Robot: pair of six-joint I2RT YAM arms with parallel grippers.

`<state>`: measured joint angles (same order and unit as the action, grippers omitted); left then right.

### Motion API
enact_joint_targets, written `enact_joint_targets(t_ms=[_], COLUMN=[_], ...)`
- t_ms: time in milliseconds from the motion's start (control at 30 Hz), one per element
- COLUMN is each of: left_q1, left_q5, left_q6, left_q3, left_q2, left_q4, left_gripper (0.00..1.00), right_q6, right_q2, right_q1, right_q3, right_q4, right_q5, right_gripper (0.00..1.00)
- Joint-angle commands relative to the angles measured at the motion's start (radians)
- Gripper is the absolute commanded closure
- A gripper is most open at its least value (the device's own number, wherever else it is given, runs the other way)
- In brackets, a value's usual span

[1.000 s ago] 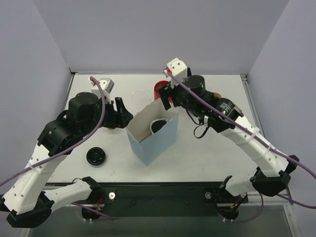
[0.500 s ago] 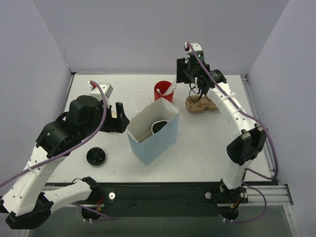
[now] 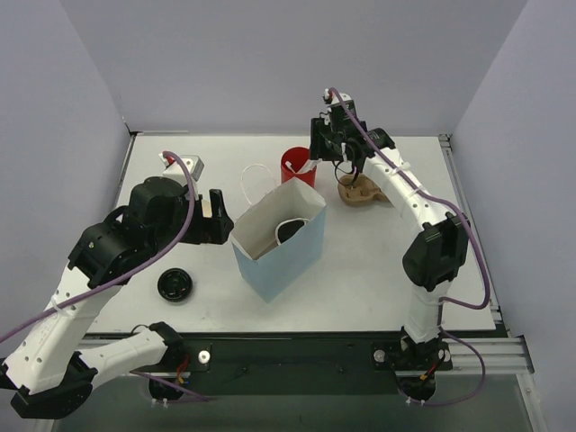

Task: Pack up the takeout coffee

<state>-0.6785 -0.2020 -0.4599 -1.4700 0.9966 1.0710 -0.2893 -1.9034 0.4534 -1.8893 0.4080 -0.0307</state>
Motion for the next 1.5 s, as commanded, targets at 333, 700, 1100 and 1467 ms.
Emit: enact_joint_targets(t_ms=[333,700,1100,1467], left_q1=[0.005,0.005,0.007,0.005], left_q5=[-0.013,-0.013,-0.014,0.003], left_q6=[-0.011,-0.003,0.013,0.033], left_q3=[0.0,0.005,0.005,0.034], left_q2=[-0.015,-0.03,-0.046,-0.053], left_q4=[-0.017,-0.014,0.001,-0.037], left_gripper=[0.07,0.07,0.07,0.06], right_q6=[-0.053,-0.06,0.028,0.064], right_q2=[-0.002,-0.02,0.02,0.15], right_q1=[0.044,0.062,0.065,0.071], right_q3=[0.007,-0.041,0.002,0.029], right_q4=[0.018,0.103,0.042,0.069], right_q5=[0.028,0.166,0.107,0.089], right_gripper=[0.6,0.69,1.0,1.0])
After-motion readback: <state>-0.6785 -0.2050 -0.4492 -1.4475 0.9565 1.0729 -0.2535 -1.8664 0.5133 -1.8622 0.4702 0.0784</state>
